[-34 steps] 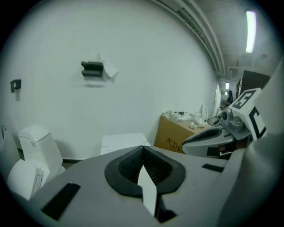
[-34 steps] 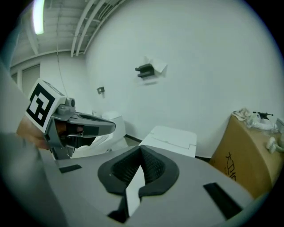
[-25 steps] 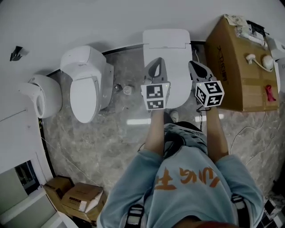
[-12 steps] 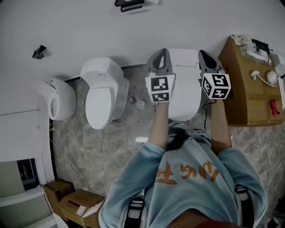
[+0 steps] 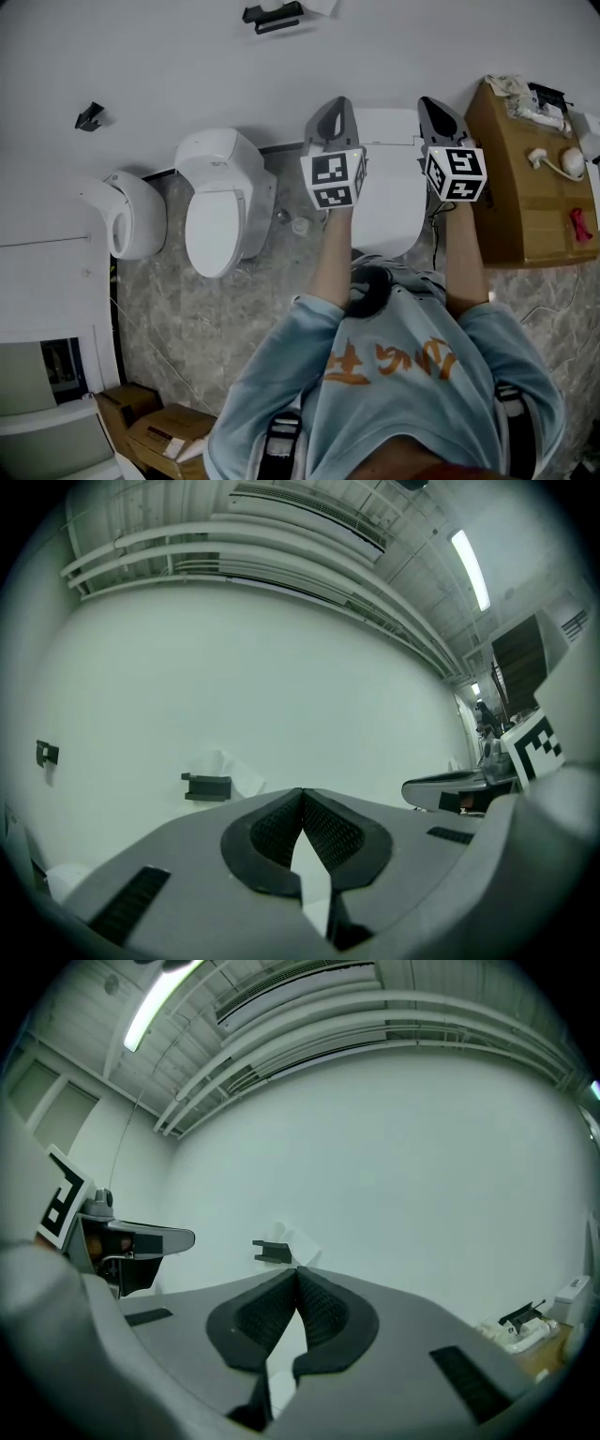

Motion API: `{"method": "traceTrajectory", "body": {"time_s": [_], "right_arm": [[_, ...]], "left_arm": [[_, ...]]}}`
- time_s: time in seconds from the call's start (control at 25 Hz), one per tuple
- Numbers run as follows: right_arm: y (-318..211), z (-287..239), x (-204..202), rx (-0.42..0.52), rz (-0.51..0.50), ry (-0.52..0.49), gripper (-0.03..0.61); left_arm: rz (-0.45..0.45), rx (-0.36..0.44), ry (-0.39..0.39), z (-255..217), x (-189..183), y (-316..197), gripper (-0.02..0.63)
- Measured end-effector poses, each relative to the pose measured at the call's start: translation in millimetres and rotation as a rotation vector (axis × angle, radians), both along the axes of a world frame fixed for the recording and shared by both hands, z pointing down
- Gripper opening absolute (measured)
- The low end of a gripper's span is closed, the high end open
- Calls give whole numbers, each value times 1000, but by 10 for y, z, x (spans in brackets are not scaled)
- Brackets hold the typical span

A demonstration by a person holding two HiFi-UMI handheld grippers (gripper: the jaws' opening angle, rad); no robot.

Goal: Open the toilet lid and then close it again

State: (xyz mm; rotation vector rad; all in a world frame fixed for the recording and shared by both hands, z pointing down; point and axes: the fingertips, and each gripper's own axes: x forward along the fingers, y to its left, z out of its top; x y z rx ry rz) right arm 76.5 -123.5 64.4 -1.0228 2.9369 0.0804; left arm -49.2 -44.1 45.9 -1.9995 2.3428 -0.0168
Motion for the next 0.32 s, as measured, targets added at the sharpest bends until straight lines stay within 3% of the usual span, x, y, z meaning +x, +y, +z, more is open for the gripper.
{"method": "traceTrajectory", "body": {"time_s": [0.32], "right_arm": [[64, -58, 79, 34, -25, -18, 12]], "left_arm": [[-5, -15, -5, 109, 106, 70, 26]]}}
